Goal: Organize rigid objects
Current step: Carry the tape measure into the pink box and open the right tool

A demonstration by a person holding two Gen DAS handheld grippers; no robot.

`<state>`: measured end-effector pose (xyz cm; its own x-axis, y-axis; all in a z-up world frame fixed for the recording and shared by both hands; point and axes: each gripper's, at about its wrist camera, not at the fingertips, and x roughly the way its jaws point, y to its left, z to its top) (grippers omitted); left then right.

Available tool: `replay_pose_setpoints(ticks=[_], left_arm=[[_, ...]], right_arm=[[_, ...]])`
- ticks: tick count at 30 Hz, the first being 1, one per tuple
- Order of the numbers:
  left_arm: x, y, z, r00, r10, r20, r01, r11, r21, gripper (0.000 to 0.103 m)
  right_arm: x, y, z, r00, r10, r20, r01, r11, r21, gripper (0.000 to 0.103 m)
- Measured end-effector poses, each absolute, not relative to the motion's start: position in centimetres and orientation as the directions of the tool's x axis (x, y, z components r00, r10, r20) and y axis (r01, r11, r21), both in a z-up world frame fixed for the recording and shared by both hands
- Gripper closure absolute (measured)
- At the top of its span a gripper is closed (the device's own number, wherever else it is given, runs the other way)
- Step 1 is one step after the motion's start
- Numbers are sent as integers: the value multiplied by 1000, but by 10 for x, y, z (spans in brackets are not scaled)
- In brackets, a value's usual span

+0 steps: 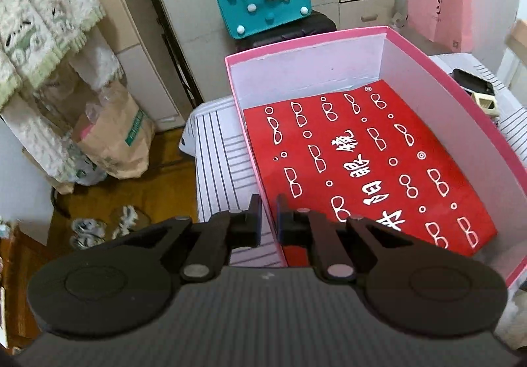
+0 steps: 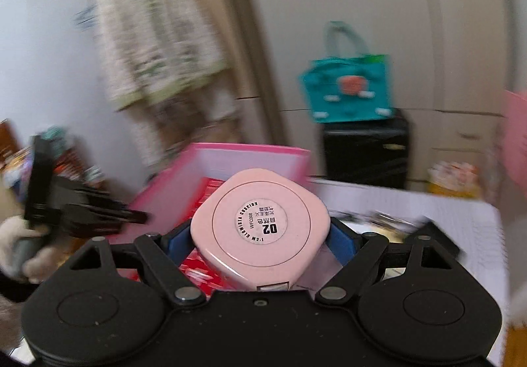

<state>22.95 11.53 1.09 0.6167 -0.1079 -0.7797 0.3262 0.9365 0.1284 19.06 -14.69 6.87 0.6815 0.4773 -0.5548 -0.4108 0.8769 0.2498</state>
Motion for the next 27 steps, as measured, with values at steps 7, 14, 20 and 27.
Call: replay_pose_setpoints(ticks=[7,14,20,27], left_arm=[[230,114,6,627,-105,-772,283,954,100,96],[228,127,6,611,-166,-774,257,966,-4,95],[225,132,4,609,-201,-767,265,963,-43,93],[225,132,4,610,-211,-764,269,962,-50,92]], right_arm=[[268,-38,59,462,554,-692,-533,798,283,16],[345,30,12,363,416,-834,-488,847,210,16],[377,42,-29,322,340,-883,-453,875,172,16],[375,43,-38,340,330,-881,-461,875,150,16]])
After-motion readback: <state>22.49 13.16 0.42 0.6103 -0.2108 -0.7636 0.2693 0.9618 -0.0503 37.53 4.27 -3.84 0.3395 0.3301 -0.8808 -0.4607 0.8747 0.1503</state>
